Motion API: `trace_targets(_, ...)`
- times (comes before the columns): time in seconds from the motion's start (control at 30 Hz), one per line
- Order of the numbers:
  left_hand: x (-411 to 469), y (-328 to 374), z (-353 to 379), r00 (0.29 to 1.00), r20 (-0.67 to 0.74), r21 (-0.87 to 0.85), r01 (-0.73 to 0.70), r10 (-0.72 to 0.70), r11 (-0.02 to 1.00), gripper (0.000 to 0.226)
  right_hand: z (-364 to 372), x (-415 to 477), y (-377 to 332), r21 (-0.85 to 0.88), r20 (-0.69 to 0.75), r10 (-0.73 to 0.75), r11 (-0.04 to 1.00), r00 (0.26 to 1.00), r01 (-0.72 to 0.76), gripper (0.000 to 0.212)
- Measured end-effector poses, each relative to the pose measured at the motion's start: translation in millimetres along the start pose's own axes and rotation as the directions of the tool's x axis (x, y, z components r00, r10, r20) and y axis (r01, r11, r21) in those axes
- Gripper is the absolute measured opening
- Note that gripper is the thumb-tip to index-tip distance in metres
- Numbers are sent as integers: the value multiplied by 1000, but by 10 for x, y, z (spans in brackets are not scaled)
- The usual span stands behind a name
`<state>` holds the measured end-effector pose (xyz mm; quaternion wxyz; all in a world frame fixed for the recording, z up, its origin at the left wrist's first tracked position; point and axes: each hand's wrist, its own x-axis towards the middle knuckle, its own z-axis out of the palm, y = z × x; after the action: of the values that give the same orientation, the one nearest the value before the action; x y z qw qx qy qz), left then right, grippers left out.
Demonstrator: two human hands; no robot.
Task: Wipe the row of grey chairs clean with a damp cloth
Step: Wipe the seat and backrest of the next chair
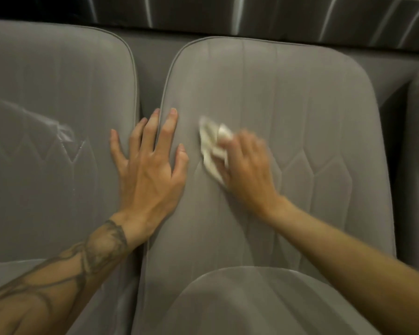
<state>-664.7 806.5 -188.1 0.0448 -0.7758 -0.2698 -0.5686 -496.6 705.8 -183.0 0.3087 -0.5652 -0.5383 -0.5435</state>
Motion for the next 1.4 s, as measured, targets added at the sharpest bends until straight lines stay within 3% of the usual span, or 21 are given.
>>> trace_targets(0.07,-1,1,7,1000,-9,14,2,-2,1000,61,-68,-687,-89,82,153,-279,960,948,269,27)
trace_targets(0.13,-2,4,10,1000,-15,12,2,-2,1000,61,-157,-1155,-114,213,297,-625,780,722,588,12)
trace_targets(0.17,-5,7,10,1000,-18,10,0,0,1000,61,-184,-1218,-81,270,336,-716,696,612,665,14)
trace_targets(0.2,-6,10,12,1000,-22,10,-3,3,1000,61,-168,-1180,-31,285,340,-751,656,566,699,18)
trace_targets(0.23,-4,8,12,1000,-27,12,-3,3,1000,61,-139,-1069,15,256,318,-744,665,588,702,20)
trace_targets(0.27,-3,5,14,1000,-29,12,-2,2,1000,61,-109,-929,65,199,276,-698,714,661,671,20)
trace_targets(0.33,-2,4,13,1000,-30,16,-2,2,1000,61,-75,-679,142,105,179,-469,883,865,457,17)
trace_targets(0.4,-5,4,6,1000,-25,23,-3,3,1000,62,-55,-658,75,118,138,-231,969,963,216,17)
trace_targets(0.47,-2,11,-2,1000,-14,30,-1,2,1000,62,-35,-915,-77,158,177,-318,943,931,292,16)
trace_targets(0.53,-1,5,-13,1000,1,49,-5,5,999,62,-75,-1161,-142,235,262,-561,826,785,512,14)
trace_targets(0.57,0,3,-20,1000,14,55,-7,6,998,62,-96,-1194,-108,252,300,-622,783,723,569,16)
trace_targets(0.6,-2,4,-27,1000,27,58,-10,8,998,62,-108,-1141,-54,244,312,-632,775,709,583,19)
trace_targets(0.67,1,-2,-58,999,44,68,-24,21,997,61,-95,-811,37,179,265,-501,865,824,469,23)
trace_targets(0.77,10,-88,-145,995,63,80,-87,82,993,58,-26,104,83,50,100,-161,986,982,156,25)
trace_targets(0.83,4,-196,-207,988,68,78,-145,140,986,58,14,875,85,65,7,39,997,999,-40,28)
trace_targets(0.97,14,-387,-290,990,25,113,-140,138,984,62,113,1835,30,85,-64,328,943,942,-323,34)
trace_targets(1.0,13,-421,-301,993,18,125,-117,116,985,62,149,1802,-57,75,-45,323,945,945,-319,35)
trace_targets(1.1,-43,-498,-329,997,29,133,-72,69,988,62,80,1340,-403,154,48,91,983,995,-98,33)
trace_targets(1.17,-109,-528,-340,996,51,139,-86,79,987,62,32,1227,-413,163,142,-34,987,989,10,30)
trace_targets(1.33,-159,-556,-410,990,89,150,-121,108,981,59,161,1864,-315,0,84,164,986,983,-164,33)
trace_targets(1.4,-178,-580,-456,985,122,146,-140,122,979,59,156,1730,-431,24,96,154,987,983,-157,32)
